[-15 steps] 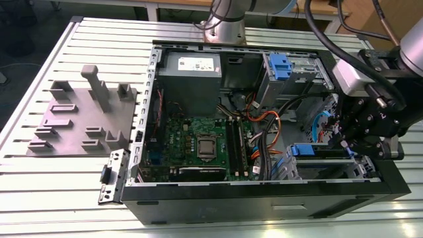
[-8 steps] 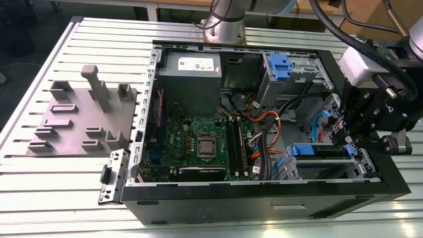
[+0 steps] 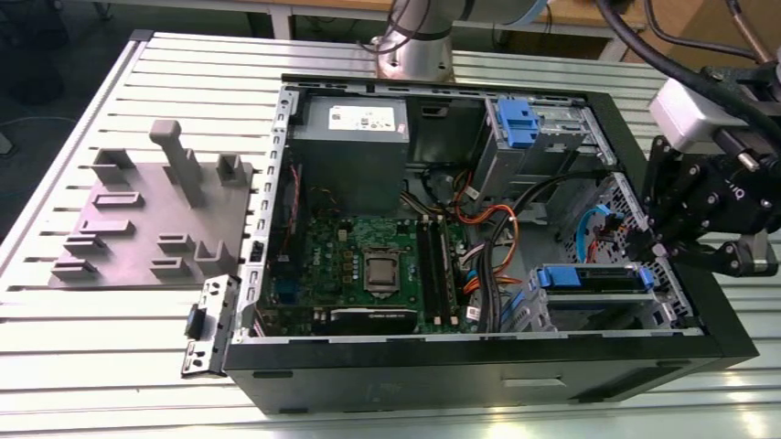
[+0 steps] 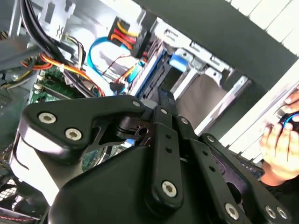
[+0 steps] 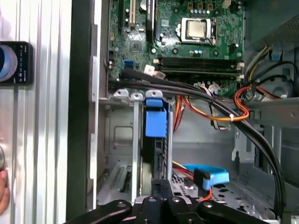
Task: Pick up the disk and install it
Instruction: 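Insert the first disk wire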
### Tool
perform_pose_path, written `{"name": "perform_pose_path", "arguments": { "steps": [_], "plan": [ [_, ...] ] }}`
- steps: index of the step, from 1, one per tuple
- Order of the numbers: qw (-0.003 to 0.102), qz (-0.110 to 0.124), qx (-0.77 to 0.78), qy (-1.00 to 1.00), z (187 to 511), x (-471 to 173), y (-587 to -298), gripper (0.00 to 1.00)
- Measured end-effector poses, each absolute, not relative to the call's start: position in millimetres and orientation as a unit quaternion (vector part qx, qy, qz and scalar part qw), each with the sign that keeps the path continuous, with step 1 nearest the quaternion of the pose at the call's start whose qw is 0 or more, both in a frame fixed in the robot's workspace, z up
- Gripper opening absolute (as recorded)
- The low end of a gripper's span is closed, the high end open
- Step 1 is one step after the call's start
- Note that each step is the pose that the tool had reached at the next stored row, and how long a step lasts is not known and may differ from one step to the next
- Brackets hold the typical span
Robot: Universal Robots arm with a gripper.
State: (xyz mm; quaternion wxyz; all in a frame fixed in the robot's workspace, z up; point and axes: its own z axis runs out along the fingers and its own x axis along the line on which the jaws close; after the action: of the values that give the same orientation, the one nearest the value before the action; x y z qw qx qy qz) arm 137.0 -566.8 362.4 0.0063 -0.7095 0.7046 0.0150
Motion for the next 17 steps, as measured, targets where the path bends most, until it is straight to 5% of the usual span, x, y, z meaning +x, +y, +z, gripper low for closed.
{"name": "perform_pose_path", "arguments": {
  "steps": [11, 17],
  "plan": [
    [-0.001, 0.021, -0.709, 0.705, 361, 150, -541, 0.11],
    [-0.014, 0.030, -0.709, 0.705, 358, 158, -534, 0.11]
  ]
}}
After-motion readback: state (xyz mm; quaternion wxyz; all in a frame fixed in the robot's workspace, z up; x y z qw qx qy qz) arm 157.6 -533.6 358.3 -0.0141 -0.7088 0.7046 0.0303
